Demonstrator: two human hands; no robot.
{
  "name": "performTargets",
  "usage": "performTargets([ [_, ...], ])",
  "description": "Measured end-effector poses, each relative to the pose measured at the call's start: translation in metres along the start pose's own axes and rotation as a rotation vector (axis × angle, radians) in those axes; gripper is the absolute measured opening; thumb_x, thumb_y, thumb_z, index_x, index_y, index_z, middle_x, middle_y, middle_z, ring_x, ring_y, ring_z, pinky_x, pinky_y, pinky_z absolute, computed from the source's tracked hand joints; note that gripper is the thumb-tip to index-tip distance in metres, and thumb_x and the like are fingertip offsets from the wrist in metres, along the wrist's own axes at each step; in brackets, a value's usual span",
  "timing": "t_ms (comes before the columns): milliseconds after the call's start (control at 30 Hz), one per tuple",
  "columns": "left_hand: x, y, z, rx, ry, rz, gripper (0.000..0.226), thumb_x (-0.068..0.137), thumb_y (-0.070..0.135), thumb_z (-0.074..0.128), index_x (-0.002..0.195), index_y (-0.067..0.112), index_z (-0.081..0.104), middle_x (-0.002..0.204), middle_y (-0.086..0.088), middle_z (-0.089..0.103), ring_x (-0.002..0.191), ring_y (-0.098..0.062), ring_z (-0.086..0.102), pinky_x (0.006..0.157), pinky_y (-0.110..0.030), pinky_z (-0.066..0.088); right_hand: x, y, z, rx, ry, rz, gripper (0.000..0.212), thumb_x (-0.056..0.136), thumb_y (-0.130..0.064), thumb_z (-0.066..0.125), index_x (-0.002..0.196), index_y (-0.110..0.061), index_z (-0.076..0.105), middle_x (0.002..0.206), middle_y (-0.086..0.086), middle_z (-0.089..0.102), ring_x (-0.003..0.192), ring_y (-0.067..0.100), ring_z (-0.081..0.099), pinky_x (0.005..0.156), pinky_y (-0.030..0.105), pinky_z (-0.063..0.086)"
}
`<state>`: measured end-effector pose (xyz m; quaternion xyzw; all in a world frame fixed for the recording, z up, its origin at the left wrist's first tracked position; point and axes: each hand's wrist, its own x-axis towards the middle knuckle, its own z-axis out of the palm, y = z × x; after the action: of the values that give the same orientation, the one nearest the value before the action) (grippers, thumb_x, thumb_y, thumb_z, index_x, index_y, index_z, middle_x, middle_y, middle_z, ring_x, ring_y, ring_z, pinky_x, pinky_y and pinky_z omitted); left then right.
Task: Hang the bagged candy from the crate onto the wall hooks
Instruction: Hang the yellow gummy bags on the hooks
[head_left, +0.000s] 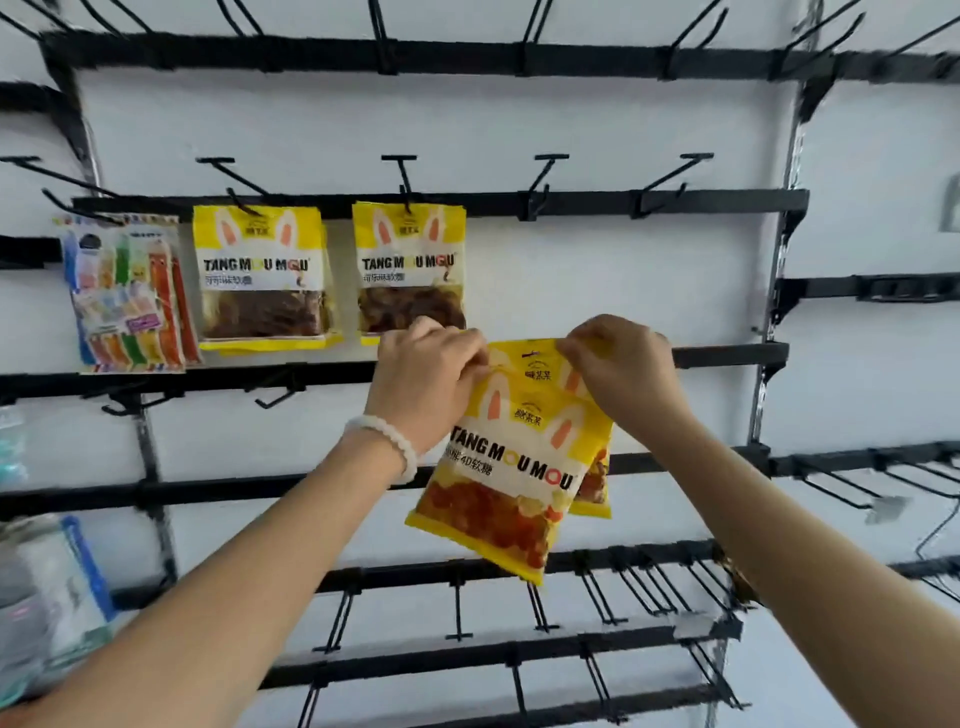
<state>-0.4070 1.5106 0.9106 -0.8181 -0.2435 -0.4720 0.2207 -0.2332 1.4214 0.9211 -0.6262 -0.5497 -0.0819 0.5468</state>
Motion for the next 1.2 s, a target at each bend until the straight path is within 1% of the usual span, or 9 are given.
performTargets([
  [133, 0.038, 0.017, 0.027, 0.021, 0.020, -0.068, 0.008, 0.083, 0.024, 0.064, 0.079, 0.017, 0.061, 0.083, 0.005, 0.068, 0.086, -0.026, 0.056, 0.069, -0.034, 0.032, 0.047, 0.025, -0.018, 0.014, 0.004, -0.086, 0.015, 0.087, -0.030, 0.059, 0.091, -0.019, 0.067, 0.075, -0.009, 0.060, 0.067, 0.004, 0.052, 0.061, 0.021, 0.044],
  [267, 0.071, 0.029, 0.043, 0.019, 0.024, -0.150, 0.010, 0.085, 0.027, 0.062, 0.081, 0.018, 0.061, 0.085, 0.007, 0.068, 0.086, -0.023, 0.054, 0.070, -0.037, 0.040, 0.094, 0.043, -0.026, 0.067, 0.009, -0.155, 0.015, 0.086, -0.033, 0.060, 0.092, -0.021, 0.067, 0.079, -0.012, 0.058, 0.079, 0.011, 0.054, 0.068, 0.029, 0.047],
  [467, 0.129, 0.020, 0.043, 0.110, 0.019, -0.258, 0.008, 0.088, 0.028, 0.058, 0.084, 0.021, 0.059, 0.089, 0.007, 0.064, 0.100, -0.024, 0.052, 0.083, -0.040, 0.040, 0.156, 0.040, -0.029, 0.169, 0.002, -0.231, 0.014, 0.086, -0.032, 0.059, 0.090, -0.021, 0.067, 0.077, -0.007, 0.058, 0.075, 0.014, 0.054, 0.066, 0.030, 0.046],
  [633, 0.161, 0.004, 0.031, 0.190, 0.048, -0.263, 0.012, 0.089, 0.031, 0.056, 0.090, 0.020, 0.061, 0.083, 0.008, 0.058, 0.095, -0.023, 0.051, 0.076, -0.036, 0.040, 0.187, 0.020, -0.023, 0.240, -0.009, -0.229, 0.010, 0.086, -0.031, 0.060, 0.078, -0.026, 0.059, 0.066, -0.010, 0.056, 0.068, 0.015, 0.056, 0.064, 0.030, 0.049],
  [767, 0.178, -0.013, 0.027, 0.187, 0.040, -0.234, 0.011, 0.090, 0.031, 0.055, 0.089, 0.022, 0.059, 0.085, 0.008, 0.062, 0.094, -0.022, 0.049, 0.076, -0.036, 0.041, 0.205, 0.007, -0.015, 0.219, 0.015, -0.219, 0.011, 0.087, -0.034, 0.059, 0.083, -0.024, 0.062, 0.069, -0.007, 0.059, 0.066, 0.014, 0.056, 0.054, 0.024, 0.042],
  [867, 0.187, -0.024, 0.029, 0.141, 0.051, -0.252, 0.010, 0.090, 0.030, 0.055, 0.090, 0.021, 0.060, 0.070, 0.017, 0.044, 0.092, -0.020, 0.048, 0.073, -0.035, 0.041, 0.215, 0.002, -0.008, 0.215, 0.027, -0.216, 0.012, 0.088, -0.033, 0.058, 0.082, -0.023, 0.061, 0.075, -0.004, 0.060, 0.064, 0.011, 0.054, 0.057, 0.026, 0.046],
  [933, 0.189, -0.027, 0.034, 0.112, 0.045, -0.253, 0.011, 0.091, 0.030, 0.054, 0.092, 0.020, 0.059, 0.068, 0.021, 0.037, 0.092, -0.018, 0.046, 0.069, -0.034, 0.042, 0.218, 0.005, -0.004, 0.199, 0.032, -0.192, 0.012, 0.087, -0.033, 0.058, 0.081, -0.024, 0.060, 0.077, -0.006, 0.058, 0.068, 0.012, 0.054, 0.062, 0.030, 0.050],
  [1033, 0.191, -0.032, 0.045, 0.087, 0.043, -0.239, 0.013, 0.091, 0.032, 0.053, 0.093, 0.020, 0.059, 0.069, 0.022, 0.039, 0.091, -0.015, 0.046, 0.065, -0.032, 0.042, 0.222, 0.013, 0.001, 0.183, 0.053, -0.172, 0.010, 0.087, -0.033, 0.057, 0.081, -0.026, 0.059, 0.078, -0.005, 0.059, 0.071, 0.012, 0.055, 0.065, 0.033, 0.051],
  [1200, 0.196, -0.041, 0.056, 0.017, 0.093, -0.190, 0.012, 0.091, 0.032, 0.054, 0.089, 0.021, 0.058, 0.077, 0.016, 0.050, 0.093, -0.016, 0.047, 0.065, -0.030, 0.039, 0.227, 0.013, -0.002, 0.195, 0.083, -0.183, 0.009, 0.087, -0.031, 0.059, 0.084, -0.023, 0.061, 0.072, -0.011, 0.055, 0.067, 0.008, 0.053, 0.059, 0.028, 0.047],
])
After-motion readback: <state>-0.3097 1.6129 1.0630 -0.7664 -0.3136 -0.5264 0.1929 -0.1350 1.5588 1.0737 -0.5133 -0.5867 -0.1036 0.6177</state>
